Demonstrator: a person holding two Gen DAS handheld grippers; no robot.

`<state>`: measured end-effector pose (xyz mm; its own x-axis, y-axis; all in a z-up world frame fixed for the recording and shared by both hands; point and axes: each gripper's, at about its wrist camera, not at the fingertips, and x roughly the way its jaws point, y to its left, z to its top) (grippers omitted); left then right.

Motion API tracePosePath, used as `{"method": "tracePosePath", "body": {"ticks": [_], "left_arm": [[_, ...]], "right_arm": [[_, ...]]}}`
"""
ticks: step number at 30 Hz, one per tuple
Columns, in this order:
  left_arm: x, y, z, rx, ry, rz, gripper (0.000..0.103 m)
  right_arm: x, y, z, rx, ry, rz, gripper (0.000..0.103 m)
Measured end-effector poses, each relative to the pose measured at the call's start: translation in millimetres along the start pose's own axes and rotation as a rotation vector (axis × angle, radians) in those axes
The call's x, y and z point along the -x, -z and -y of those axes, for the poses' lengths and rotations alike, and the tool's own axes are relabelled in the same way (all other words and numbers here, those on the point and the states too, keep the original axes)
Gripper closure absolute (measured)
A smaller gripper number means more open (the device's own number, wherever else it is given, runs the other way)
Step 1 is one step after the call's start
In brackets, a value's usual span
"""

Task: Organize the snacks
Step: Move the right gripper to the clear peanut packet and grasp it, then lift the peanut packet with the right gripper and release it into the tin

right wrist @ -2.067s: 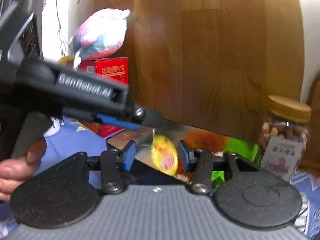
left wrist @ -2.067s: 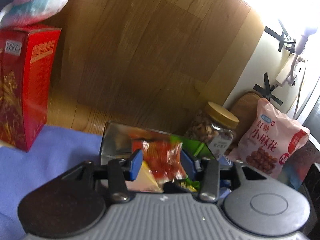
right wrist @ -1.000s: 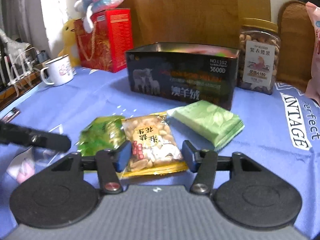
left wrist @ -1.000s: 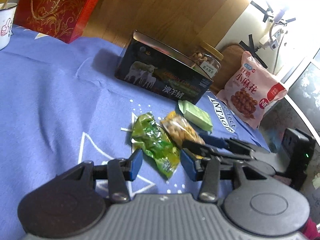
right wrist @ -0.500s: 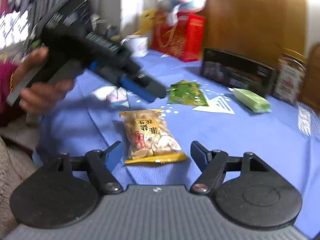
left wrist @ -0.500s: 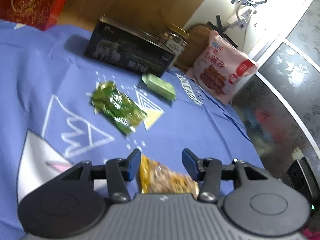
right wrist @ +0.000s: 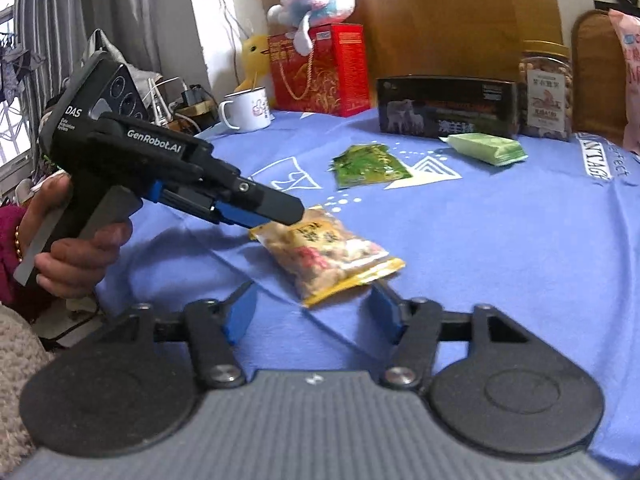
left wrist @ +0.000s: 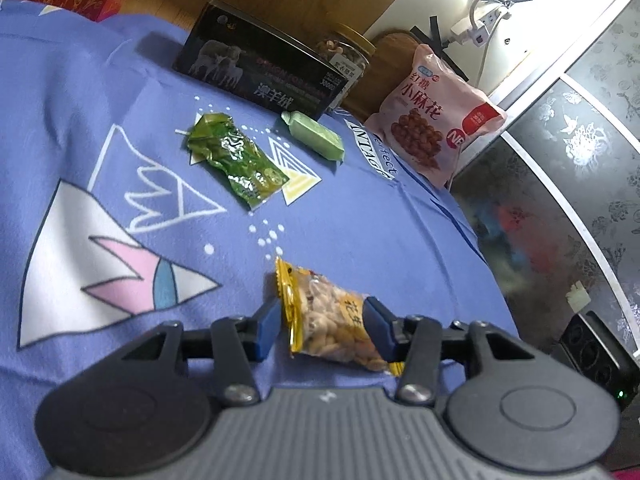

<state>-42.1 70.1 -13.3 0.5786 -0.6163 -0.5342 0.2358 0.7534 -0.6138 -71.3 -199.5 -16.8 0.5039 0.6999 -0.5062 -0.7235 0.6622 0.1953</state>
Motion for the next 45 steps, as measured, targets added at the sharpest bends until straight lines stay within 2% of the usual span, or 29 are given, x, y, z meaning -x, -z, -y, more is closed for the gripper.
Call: {"method": "tracePosePath", "body": {"ticks": [1,2,3,5,6,8,12,15,16,17,19,23,30,33,34,35,37,39,42,45], "left_arm": [[1.2,0.8,-0.3,0.001,0.0,0.002,0.061],[2.3,1.8,-0.8,0.008,0.002,0.001,0.063],[2.7,3.0,-1.8,0.017,0.015,-0.008,0.065],[2.1,6.3,-3.1,0.039,0.046,-0.024,0.07],[1.2,8.2,-3.1,0.042,0.063,-0.038,0.073],[-2.2,13.4,-2.4,0.047,0.084,-0.064,0.079],[1.2,15.4,-3.0,0.046,0.072,-0.055,0.078],[8.6,12.3,-7.2,0.055,0.068,-0.038,0.067],[10.9,11.2,-8.2,0.061,0.074,-0.034,0.06],[15.0,10.2,-10.4,0.069,0.084,-0.024,0.057],[22.5,7.8,-13.1,0.073,0.096,-0.006,0.056],[32.6,-1.2,-16.5,0.082,0.102,0.038,0.051],[7.7,-12.4,-11.0,0.052,0.08,-0.013,0.051],[-5.7,-9.6,-11.9,0.057,0.068,-0.04,0.059],[-5.9,-8.9,-12.6,0.056,0.067,-0.034,0.064],[-6.6,-8.8,-13.2,0.057,0.064,-0.038,0.073],[-8.1,-8.1,-17.8,0.076,0.063,-0.047,0.08],[-5.9,-7.1,-22.2,0.094,0.07,-0.047,0.082],[-0.4,-6.0,-23.2,0.091,0.061,-0.034,0.082],[4.3,-5.3,-27.0,0.105,0.057,-0.027,0.083]], "right_arm": [[-0.7,-0.5,-0.5,-0.004,0.006,0.002,0.045],[-2.0,-1.3,0.2,-0.01,0.013,0.004,0.052],[-1.6,-1.3,-0.3,-0.017,0.019,0.004,0.064],[-3.6,-2.8,0.5,-0.037,0.023,0.003,0.071],[-4.8,-3.5,-0.2,-0.042,0.025,0.002,0.083],[-10.0,-4.6,-3.0,-0.043,-0.004,-0.011,0.094],[-16.6,-3.4,-18.8,0.008,-0.044,-0.027,0.093],[-10.4,-2.8,-16.3,0.019,-0.072,-0.052,0.09],[-6.1,-1.2,-13.1,0.014,-0.082,-0.058,0.089],[-2.3,0.2,-10.5,0.009,-0.088,-0.063,0.085],[9.0,3.6,-2.6,-0.008,-0.092,-0.063,0.08],[21.6,6.6,8.2,-0.035,-0.051,-0.051,0.06],[5.3,-3.5,21.2,-0.086,-0.019,-0.04,0.057],[-4.3,-8.9,22.4,-0.102,-0.037,-0.03,0.056],[-6.9,-10.4,22.0,-0.104,-0.045,-0.03,0.055],[-7.9,-11.8,20.6,-0.106,-0.048,-0.029,0.055],[-11.1,-14.0,19.7,-0.101,-0.057,-0.033,0.059],[-12.9,-16.1,16.9,-0.082,-0.055,-0.041,0.069],[-15.0,-18.5,13.4,-0.042,-0.049,-0.047,0.077],[-18.9,-20.2,14.5,-0.033,-0.06,-0.05,0.079]]}}
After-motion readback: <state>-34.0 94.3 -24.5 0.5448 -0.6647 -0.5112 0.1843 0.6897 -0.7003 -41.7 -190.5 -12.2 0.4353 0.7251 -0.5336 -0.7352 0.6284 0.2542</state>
